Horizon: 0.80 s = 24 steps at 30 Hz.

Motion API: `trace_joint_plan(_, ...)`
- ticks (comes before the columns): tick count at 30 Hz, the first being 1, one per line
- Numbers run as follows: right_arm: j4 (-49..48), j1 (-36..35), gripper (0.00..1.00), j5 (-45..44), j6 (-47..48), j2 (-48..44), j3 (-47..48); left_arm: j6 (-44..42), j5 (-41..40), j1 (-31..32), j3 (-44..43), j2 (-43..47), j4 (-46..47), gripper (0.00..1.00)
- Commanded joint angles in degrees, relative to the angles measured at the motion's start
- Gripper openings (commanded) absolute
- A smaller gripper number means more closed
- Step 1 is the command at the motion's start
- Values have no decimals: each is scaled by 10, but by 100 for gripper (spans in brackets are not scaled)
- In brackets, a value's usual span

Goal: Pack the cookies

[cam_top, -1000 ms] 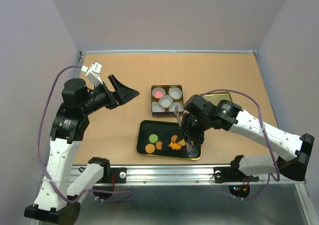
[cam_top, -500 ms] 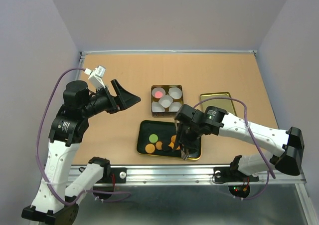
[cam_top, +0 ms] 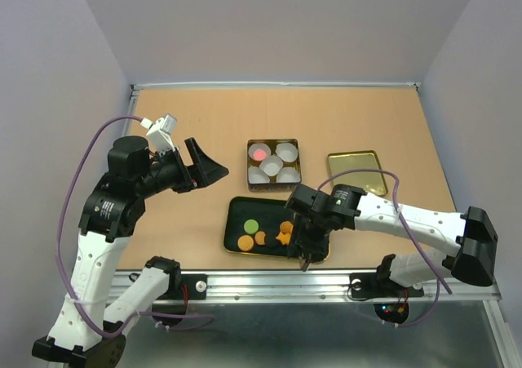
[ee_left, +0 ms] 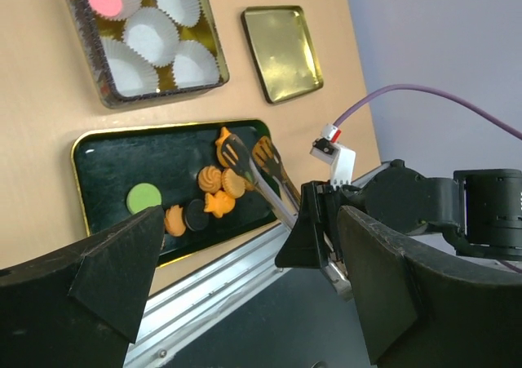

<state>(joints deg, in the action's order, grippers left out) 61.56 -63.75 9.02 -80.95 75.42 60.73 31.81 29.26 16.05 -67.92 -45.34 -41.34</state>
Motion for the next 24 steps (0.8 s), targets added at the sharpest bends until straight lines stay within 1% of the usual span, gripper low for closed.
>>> trace_joint_plan(1,-39,-4,55,-24,-14,-16,-37,-29,-35,6,-31,-7,-28,99)
trace_joint_plan(4,-68,-4,55,-26,-15,-14,-55,-31,-42,5,-52,-19,-40,99)
trace_joint_plan(6,-83,-4,55,-29,-2,0,-48,-31,-46,5,-62,-23,-49,99)
trace_joint_plan(11,-86,-4,54,-29,33,58,-10,-29,-48,6,-62,-16,-59,99)
trace_joint_plan(17,-86,-4,54,-28,40,83,8,-31,-45,5,-75,-18,-63,99)
trace_joint_plan(24,-86,-4,42,-14,30,83,18,-31,-34,6,-78,-19,-71,99)
